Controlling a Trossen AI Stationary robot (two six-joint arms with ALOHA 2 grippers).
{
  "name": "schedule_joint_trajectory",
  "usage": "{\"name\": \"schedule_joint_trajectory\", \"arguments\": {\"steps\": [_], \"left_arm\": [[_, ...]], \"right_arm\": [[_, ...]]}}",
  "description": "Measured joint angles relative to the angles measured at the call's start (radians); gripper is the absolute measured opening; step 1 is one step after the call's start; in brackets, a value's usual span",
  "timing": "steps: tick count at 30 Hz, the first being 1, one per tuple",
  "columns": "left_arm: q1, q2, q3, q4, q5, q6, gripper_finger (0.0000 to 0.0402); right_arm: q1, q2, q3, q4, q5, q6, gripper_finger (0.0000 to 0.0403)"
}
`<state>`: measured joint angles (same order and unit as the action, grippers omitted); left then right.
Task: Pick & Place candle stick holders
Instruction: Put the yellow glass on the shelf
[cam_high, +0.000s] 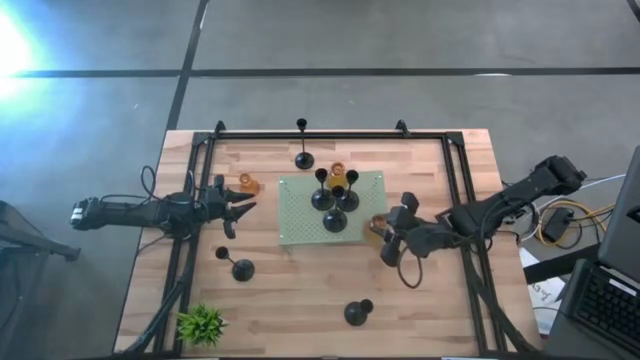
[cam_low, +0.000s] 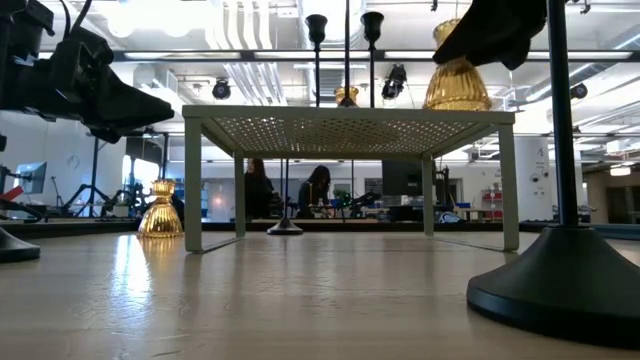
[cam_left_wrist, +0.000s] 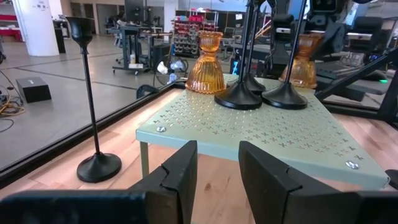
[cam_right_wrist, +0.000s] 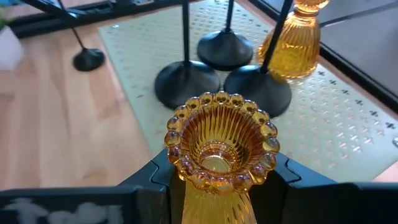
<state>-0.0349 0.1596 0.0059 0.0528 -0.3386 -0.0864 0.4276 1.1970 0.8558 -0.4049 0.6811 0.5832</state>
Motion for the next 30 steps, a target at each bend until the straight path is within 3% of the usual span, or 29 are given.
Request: {"name": "schedule_joint_trajectory", "arguments": {"steps": [14, 30], "left_arm": [[0.0, 0.0, 0.0, 0.0, 0.0, 0.0, 0.0122], [0.0, 0.001, 0.0, 0.0, 0.0, 0.0, 0.0122]], "right_arm": [[-0.077, 0.071, 0.002, 0.101, 0.004, -0.105, 0.012], [-0.088, 0.098, 0.002, 0.18, -0.001, -0.16, 0.012]]}}
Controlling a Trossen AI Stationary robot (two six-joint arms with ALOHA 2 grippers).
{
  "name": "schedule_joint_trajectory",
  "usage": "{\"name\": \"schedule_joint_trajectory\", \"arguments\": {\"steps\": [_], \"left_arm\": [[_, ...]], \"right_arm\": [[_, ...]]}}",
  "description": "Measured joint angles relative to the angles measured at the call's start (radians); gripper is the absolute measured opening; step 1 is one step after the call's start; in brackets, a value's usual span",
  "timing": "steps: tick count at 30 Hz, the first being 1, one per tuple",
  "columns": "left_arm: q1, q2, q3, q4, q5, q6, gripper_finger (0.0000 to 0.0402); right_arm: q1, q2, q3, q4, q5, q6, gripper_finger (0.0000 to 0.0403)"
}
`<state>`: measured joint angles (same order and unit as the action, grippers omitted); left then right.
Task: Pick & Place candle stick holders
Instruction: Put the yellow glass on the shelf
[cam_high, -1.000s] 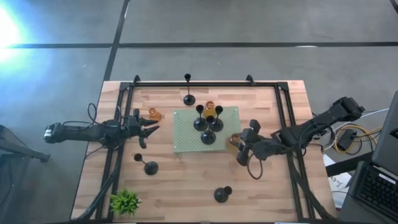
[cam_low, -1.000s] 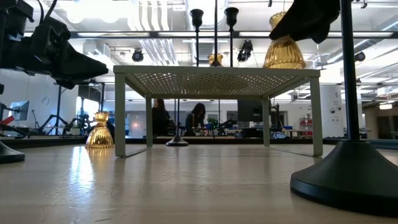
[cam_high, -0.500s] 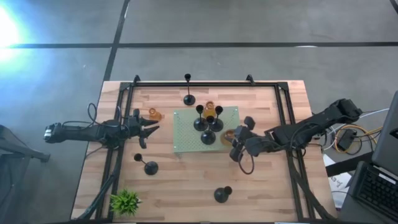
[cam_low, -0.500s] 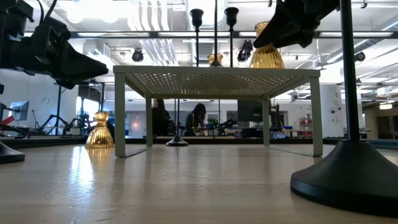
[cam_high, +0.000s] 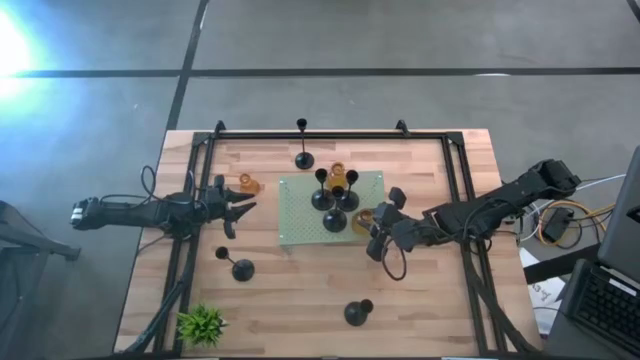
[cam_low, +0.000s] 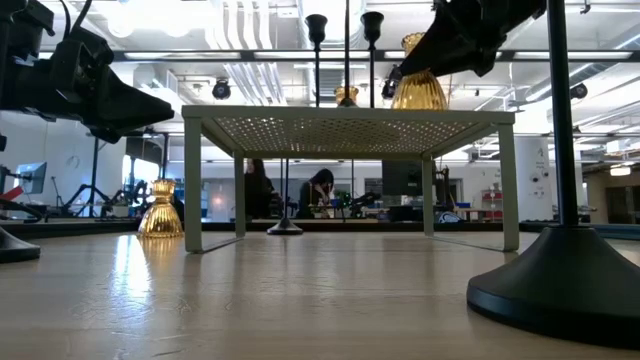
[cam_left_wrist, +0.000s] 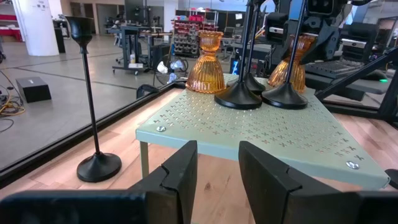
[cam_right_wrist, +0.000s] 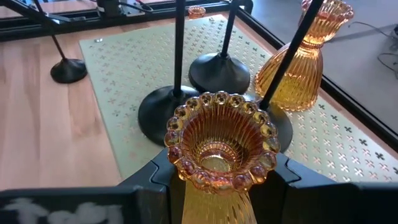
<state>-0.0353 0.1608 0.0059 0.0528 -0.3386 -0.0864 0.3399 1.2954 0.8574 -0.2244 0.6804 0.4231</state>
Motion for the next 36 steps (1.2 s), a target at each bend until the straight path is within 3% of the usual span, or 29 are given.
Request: {"name": "schedule_joint_trajectory", "arguments": {"steps": [26, 36], "left_arm": [[0.0, 0.001, 0.0, 0.0, 0.0, 0.0, 0.0122], [0.0, 0.001, 0.0, 0.0, 0.0, 0.0, 0.0122]], "right_arm": [[-0.019, 0.055, 0.038, 0.016, -0.001, -0.027, 0.0122], [-0.02, 0.055, 0.036, 0.016, -0.005, -0.042, 0.0183]]}}
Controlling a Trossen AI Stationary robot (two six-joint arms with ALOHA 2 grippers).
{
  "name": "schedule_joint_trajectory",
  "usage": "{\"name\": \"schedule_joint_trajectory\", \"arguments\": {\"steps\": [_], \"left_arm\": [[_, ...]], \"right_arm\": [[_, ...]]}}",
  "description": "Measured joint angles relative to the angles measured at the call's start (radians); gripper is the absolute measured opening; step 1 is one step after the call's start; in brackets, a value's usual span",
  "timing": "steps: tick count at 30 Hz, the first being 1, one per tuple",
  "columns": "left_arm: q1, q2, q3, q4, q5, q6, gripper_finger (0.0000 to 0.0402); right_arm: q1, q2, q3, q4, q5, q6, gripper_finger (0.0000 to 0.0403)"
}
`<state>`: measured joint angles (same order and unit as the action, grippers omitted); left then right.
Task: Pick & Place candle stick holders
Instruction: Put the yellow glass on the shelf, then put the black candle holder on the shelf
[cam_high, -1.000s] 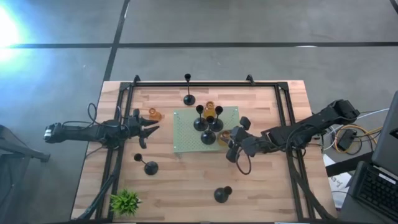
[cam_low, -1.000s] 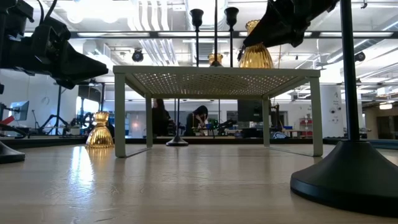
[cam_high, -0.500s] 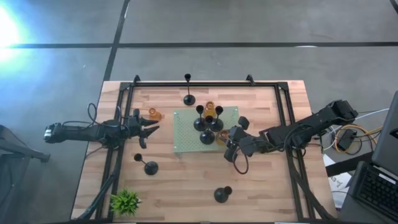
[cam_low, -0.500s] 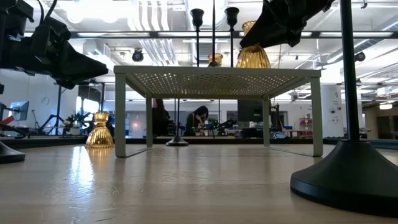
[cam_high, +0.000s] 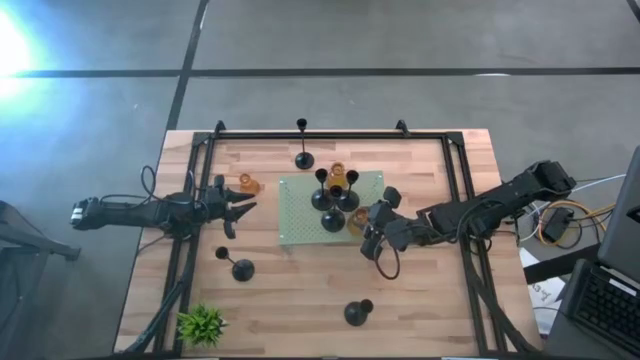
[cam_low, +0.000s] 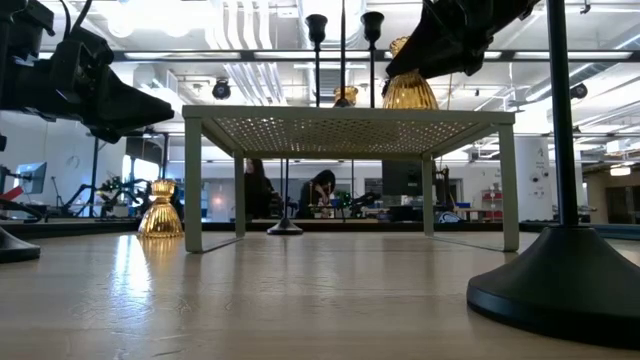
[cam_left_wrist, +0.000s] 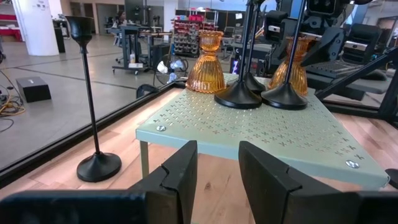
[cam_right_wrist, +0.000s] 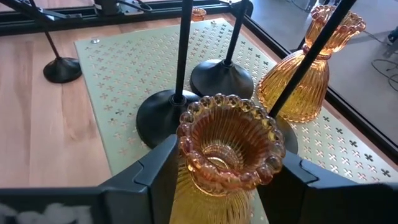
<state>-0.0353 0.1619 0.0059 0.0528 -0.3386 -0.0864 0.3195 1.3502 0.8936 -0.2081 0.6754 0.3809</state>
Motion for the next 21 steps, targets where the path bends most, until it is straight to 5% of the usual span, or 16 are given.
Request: {"name": "schedule_joint_trajectory", "arguments": {"steps": [21], "left_arm": [[0.0, 0.0, 0.0, 0.0, 0.0, 0.0, 0.0122]], "right_arm": [[0.007, -0.068, 0.001, -0.03, -0.023, -0.01, 0.0263]]}}
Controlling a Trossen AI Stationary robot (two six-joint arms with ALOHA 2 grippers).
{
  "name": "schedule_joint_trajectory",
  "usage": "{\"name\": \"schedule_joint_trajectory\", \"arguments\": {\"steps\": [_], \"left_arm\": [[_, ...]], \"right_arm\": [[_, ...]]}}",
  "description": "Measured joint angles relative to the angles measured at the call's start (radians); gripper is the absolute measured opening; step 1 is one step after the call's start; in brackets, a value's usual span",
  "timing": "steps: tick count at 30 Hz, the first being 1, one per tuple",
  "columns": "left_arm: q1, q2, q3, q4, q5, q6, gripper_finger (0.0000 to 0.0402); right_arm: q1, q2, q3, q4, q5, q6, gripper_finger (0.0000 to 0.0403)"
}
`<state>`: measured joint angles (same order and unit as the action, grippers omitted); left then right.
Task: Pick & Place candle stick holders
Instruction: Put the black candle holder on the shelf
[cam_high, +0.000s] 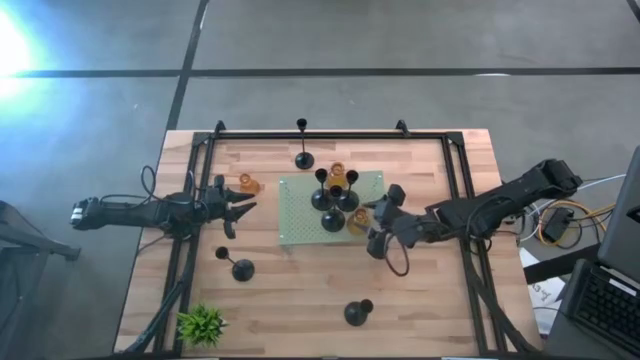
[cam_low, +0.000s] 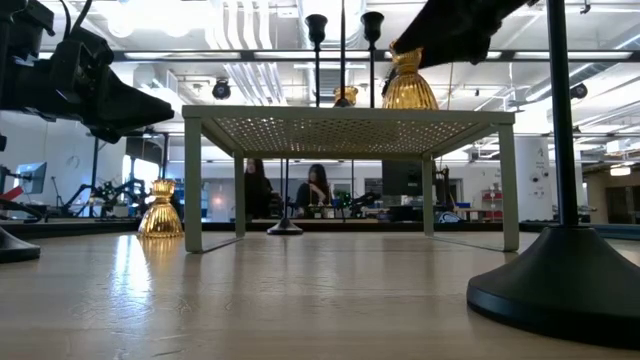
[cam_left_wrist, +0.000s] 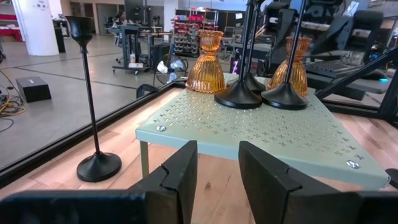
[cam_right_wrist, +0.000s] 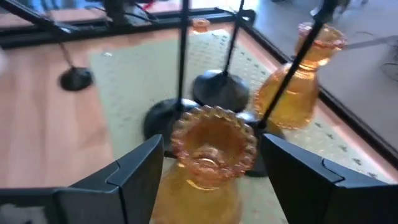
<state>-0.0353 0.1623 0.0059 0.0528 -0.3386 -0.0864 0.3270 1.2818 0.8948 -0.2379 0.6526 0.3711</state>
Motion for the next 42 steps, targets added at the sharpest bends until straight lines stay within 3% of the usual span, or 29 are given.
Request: {"name": "schedule_joint_trajectory", "arguments": {"steps": [10, 14, 18, 23, 27, 35, 42], "left_arm": [[0.001, 0.005, 0.0, 0.0, 0.0, 0.0, 0.0122], [0.0, 0.006, 0.0, 0.0, 0.0, 0.0, 0.0122], [0.0, 0.006, 0.0, 0.0, 0.0, 0.0, 0.0122], [0.0, 0.006, 0.0, 0.0, 0.0, 0.0, 0.0122], [0.0, 0.006, 0.0, 0.0, 0.0, 0.0, 0.0122], [0.0, 0.006, 0.0, 0.0, 0.0, 0.0, 0.0122], [0.0, 0.006, 0.0, 0.0, 0.0, 0.0, 0.0122]], "right_arm": [[0.003, -0.141, 0.001, -0.265, -0.298, 0.213, 0.0251], [0.013, -0.19, 0.001, -0.359, -0.336, 0.223, 0.0241], [0.045, -0.224, -0.011, -0.358, -0.433, 0.229, 0.023], [0.133, -0.191, -0.035, -0.178, -0.729, 0.275, 0.0218], [0.287, -0.122, -0.037, -0.053, -0.688, 0.179, 0.0209], [0.463, -0.012, -0.049, -0.146, -0.214, 0.15, 0.0177], [0.473, 0.073, -0.05, 0.019, -0.177, 0.13, 0.0168]]}}
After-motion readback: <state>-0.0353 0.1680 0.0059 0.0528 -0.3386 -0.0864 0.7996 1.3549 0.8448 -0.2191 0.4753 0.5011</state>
